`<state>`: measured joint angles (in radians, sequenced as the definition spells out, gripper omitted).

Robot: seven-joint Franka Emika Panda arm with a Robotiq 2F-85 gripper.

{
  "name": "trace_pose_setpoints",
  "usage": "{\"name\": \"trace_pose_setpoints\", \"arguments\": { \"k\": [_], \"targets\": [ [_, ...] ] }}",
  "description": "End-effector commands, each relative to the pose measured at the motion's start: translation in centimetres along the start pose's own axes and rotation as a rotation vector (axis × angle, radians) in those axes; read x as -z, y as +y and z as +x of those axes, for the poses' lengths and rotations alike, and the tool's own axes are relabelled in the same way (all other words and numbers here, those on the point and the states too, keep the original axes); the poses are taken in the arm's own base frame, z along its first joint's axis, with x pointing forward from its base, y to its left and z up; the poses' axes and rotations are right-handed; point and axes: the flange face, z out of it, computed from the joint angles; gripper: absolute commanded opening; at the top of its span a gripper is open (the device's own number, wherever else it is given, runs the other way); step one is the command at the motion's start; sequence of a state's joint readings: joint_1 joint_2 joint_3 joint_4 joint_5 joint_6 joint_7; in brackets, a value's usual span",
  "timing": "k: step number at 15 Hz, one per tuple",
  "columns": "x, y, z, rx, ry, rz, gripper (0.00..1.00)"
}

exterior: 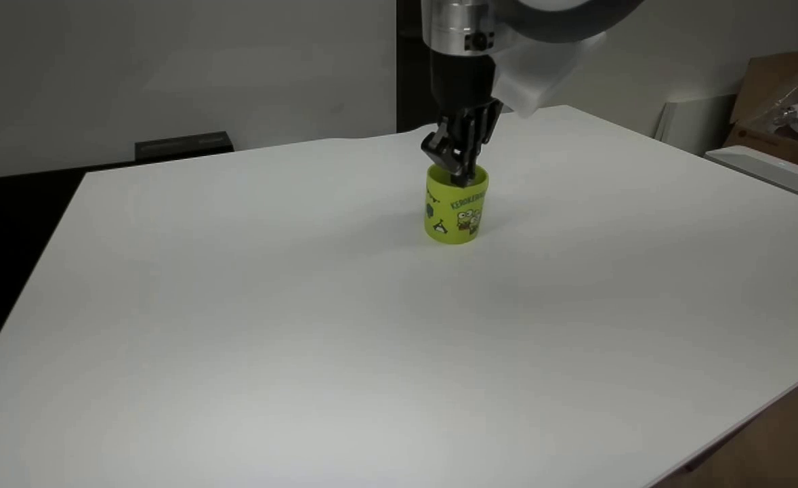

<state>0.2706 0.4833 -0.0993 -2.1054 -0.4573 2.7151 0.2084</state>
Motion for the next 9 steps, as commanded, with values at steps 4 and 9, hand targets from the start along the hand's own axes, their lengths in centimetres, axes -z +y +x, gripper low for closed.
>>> {"name": "trace_pose_setpoints", "arguments": {
  "k": [4, 9],
  "targets": [
    [0.7, 0.1, 0.7, -0.009, 0.036, 0.012, 0.02],
    [3.1, 0.6, 0.2, -0.045, 0.044, 0.017, 0.03]
  ]
}}
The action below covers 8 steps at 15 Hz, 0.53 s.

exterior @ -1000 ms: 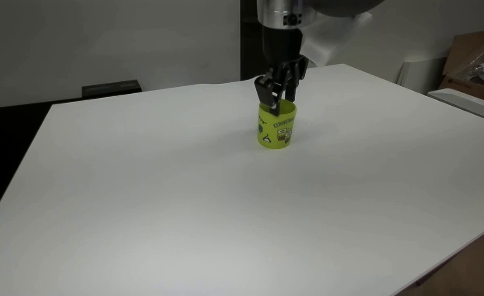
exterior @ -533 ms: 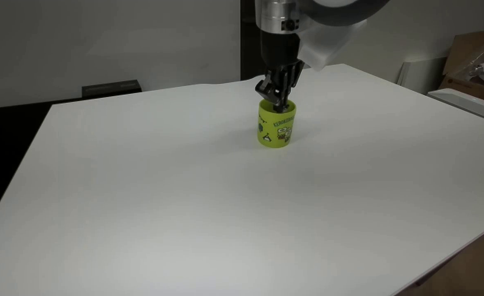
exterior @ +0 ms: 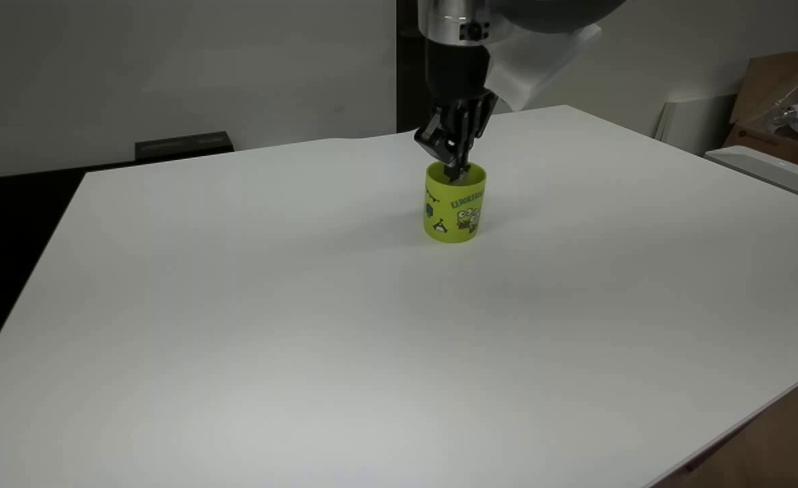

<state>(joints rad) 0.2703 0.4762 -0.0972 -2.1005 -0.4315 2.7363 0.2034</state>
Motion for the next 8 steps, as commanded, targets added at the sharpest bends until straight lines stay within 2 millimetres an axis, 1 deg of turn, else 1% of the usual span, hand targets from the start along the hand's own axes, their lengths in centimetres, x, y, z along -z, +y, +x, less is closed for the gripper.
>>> {"name": "trace_pose_setpoints", "arguments": {
  "k": [1, 4, 8],
  "targets": [
    [3.2, 0.7, -0.4, -0.027, 0.018, -0.001, 0.03],
    [6.5, 1.5, -0.5, -0.037, 0.012, 0.009, 0.03],
    [11.9, 2.3, -0.2, -0.036, 0.002, 0.095, 0.03]
  ]
}}
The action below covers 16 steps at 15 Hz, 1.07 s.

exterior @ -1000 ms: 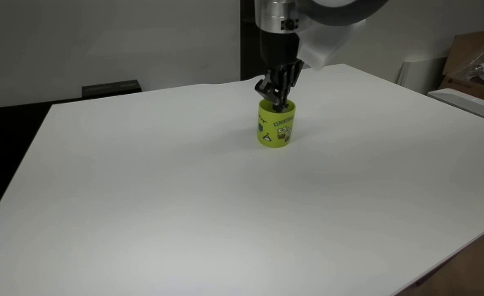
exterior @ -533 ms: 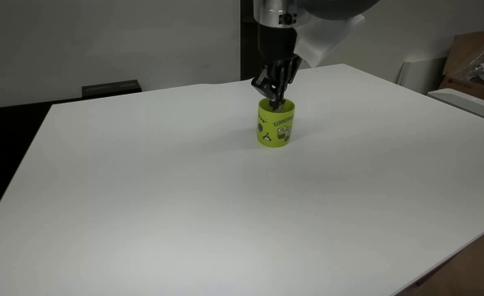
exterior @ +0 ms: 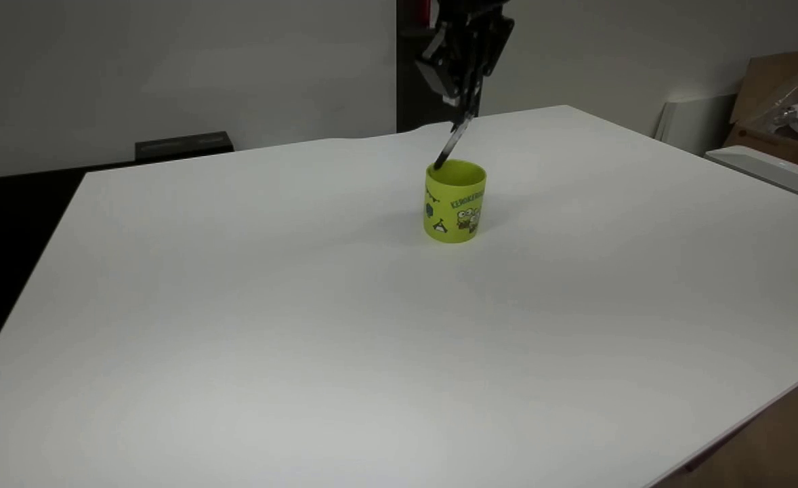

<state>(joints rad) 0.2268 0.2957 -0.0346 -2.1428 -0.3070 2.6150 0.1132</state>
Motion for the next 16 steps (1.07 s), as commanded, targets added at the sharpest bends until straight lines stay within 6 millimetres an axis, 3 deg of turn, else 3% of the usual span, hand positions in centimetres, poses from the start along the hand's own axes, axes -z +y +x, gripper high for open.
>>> {"name": "trace_pose_setpoints", "arguments": {
  "k": [1, 4, 7, 11, 16],
  "targets": [
    [5.6, 0.6, -0.4, 0.002, -0.021, 0.082, 0.03],
    [8.7, 1.2, 0.0, -0.016, -0.069, 0.209, 0.03],
    [9.5, 2.1, 0.7, -0.059, -0.120, 0.401, 0.03],
    [7.6, 4.7, 0.4, -0.209, -0.253, 0.549, 0.03],
    [3.6, 8.0, -2.0, -0.409, -0.263, 0.767, 0.03]
  ]
}}
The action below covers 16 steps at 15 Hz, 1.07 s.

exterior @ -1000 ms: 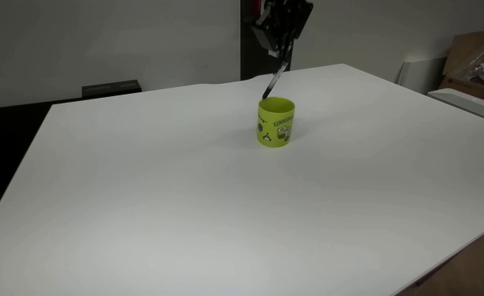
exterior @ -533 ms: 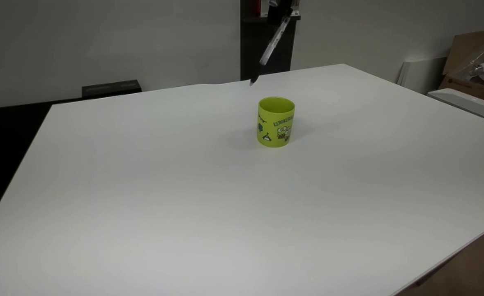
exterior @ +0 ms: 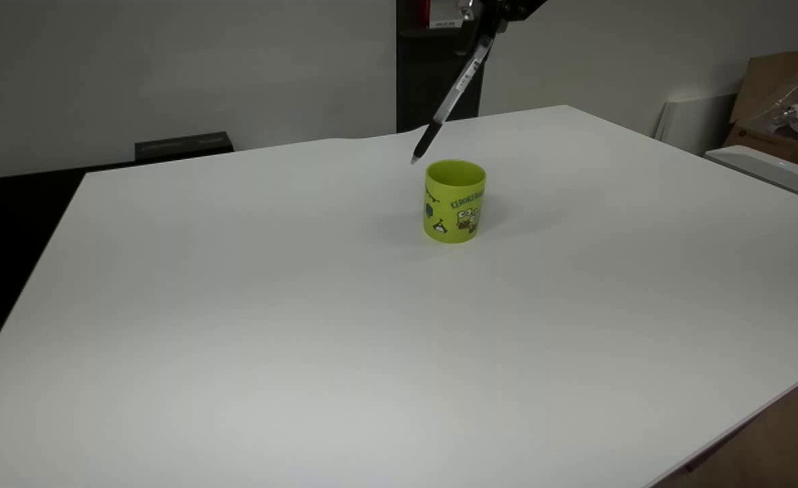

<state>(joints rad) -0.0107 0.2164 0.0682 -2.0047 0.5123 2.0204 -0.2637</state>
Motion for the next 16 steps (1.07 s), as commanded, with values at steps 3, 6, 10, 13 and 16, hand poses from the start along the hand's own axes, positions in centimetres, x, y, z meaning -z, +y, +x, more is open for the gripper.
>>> {"name": "trace_pose_setpoints", "arguments": {
  "k": [3, 6, 10, 13, 16],
  "targets": [
    [-1.8, 5.2, -0.2, -0.152, 0.047, 0.285, 0.03],
    [-3.6, 7.3, -1.1, -0.234, 0.100, 0.436, 0.03],
    [-5.8, 9.0, -1.9, -0.285, 0.157, 0.493, 0.03],
    [-6.6, 9.6, -2.2, -0.310, 0.173, 0.500, 0.03],
    [-6.7, 9.8, -2.0, -0.300, 0.151, 0.489, 0.11]
  ]
}}
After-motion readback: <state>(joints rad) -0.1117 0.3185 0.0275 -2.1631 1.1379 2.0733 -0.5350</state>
